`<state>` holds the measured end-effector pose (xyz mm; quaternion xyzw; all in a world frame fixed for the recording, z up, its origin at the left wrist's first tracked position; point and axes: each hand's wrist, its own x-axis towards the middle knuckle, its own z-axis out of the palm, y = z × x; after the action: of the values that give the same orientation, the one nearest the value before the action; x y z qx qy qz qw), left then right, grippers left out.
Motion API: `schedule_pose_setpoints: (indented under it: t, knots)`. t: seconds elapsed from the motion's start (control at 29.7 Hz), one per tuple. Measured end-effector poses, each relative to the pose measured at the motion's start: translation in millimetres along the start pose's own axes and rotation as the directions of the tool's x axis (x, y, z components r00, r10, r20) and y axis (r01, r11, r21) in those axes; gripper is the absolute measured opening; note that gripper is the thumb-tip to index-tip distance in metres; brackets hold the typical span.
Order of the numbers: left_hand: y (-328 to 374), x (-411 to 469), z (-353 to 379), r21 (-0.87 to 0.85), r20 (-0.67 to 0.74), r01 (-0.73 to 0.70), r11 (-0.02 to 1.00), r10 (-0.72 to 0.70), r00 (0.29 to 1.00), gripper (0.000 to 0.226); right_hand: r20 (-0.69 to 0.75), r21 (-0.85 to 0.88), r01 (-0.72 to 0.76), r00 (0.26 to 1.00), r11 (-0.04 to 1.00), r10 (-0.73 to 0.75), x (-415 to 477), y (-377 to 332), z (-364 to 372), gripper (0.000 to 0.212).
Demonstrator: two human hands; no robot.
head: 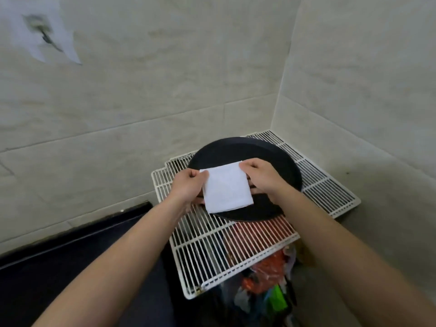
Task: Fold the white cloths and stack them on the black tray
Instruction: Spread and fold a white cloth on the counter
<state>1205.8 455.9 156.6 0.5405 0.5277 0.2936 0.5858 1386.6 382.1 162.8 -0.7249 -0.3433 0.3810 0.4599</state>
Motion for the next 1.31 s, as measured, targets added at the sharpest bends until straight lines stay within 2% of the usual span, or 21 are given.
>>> schedule_pose_setpoints:
  t: [0.13, 0.2, 0.27, 0.34, 0.37, 0.4, 0.47, 0.5, 0.57, 0.67, 0.77, 0.84, 0.94, 1.01, 1.14, 1.31]
  knots:
    - [-2, 43, 17, 0.022, -0.142, 0.059, 0.998, -0.056, 0.988, 0.02, 0.042, -0.082, 0.019, 0.999, 0.996, -0.015, 63, 4, 4, 0.025]
    - [-3, 57, 16, 0.104, -0.217, 0.068, 0.992, -0.045, 0.975, 0.028, 0.069, -0.142, 0.024, 0.998, 0.99, -0.014, 84, 6, 9, 0.025]
    - [-5, 68, 12, 0.27, -0.237, 0.051, 0.962, 0.015, 0.972, 0.042, 0.097, -0.346, 0.094, 0.993, 0.934, -0.064, 96, 9, 9, 0.031]
    - [-9, 66, 8, 0.512, -0.169, -0.048, 0.858, 0.155, 0.973, 0.044, 0.123, -0.615, 0.252, 0.967, 0.747, -0.225, 100, 17, 2, 0.041]
    - [-10, 60, 7, 0.608, -0.121, -0.121, 0.785, 0.241, 0.963, 0.037, 0.157, -0.664, 0.333, 0.938, 0.67, -0.31, 100, 22, -3, 0.043]
    - [-12, 54, 7, 0.671, -0.063, -0.199, 0.714, 0.321, 0.945, 0.031, 0.213, -0.669, 0.408, 0.906, 0.621, -0.366, 99, 25, -8, 0.045]
    - [-19, 47, 6, 0.775, 0.074, -0.332, 0.538, 0.444, 0.893, 0.043, 0.347, -0.636, 0.542, 0.837, 0.549, -0.424, 96, 31, -16, 0.048]
    - [-21, 46, 6, 0.82, 0.148, -0.362, 0.442, 0.448, 0.882, 0.051, 0.41, -0.629, 0.593, 0.802, 0.502, -0.434, 95, 34, -17, 0.05]
    - [-29, 50, 4, 0.888, 0.242, -0.342, 0.308, 0.32, 0.916, 0.062, 0.525, -0.65, 0.656, 0.753, 0.384, -0.398, 91, 38, -14, 0.057]
    - [-41, 55, 2, 0.935, 0.273, -0.288, 0.209, 0.095, 0.957, 0.067, 0.638, -0.703, 0.672, 0.741, 0.233, -0.208, 89, 49, -6, 0.064]
    - [-48, 53, 1, 0.931, 0.274, -0.279, 0.237, 0.055, 0.96, 0.067, 0.639, -0.723, 0.653, 0.756, 0.226, -0.142, 88, 52, -5, 0.065]
    - [-47, 47, -1, 0.924, 0.261, -0.277, 0.264, 0.093, 0.961, 0.069, 0.618, -0.722, 0.634, 0.771, 0.277, -0.153, 85, 47, -6, 0.067]
    - [-41, 34, -17, 0.923, 0.193, -0.274, 0.27, 0.292, 0.937, 0.071, 0.53, -0.693, 0.607, 0.795, 0.39, -0.296, 77, 34, -7, 0.068]
    - [-37, 19, -38, 0.94, 0.1, -0.228, 0.255, 0.431, 0.897, 0.072, 0.464, -0.702, 0.608, 0.786, 0.372, -0.409, 72, 20, -2, 0.068]
    - [-43, -26, -98, 0.971, -0.103, -0.045, 0.234, 0.581, 0.808, 0.072, 0.413, -0.697, 0.651, 0.707, 0.3, -0.575, 56, -9, 47, 0.073]
    - [-71, -108, -189, 0.915, -0.404, 0.304, 0.267, 0.558, 0.725, 0.077, 0.521, -0.607, 0.779, 0.538, 0.155, -0.663, 11, -36, 156, 0.081]
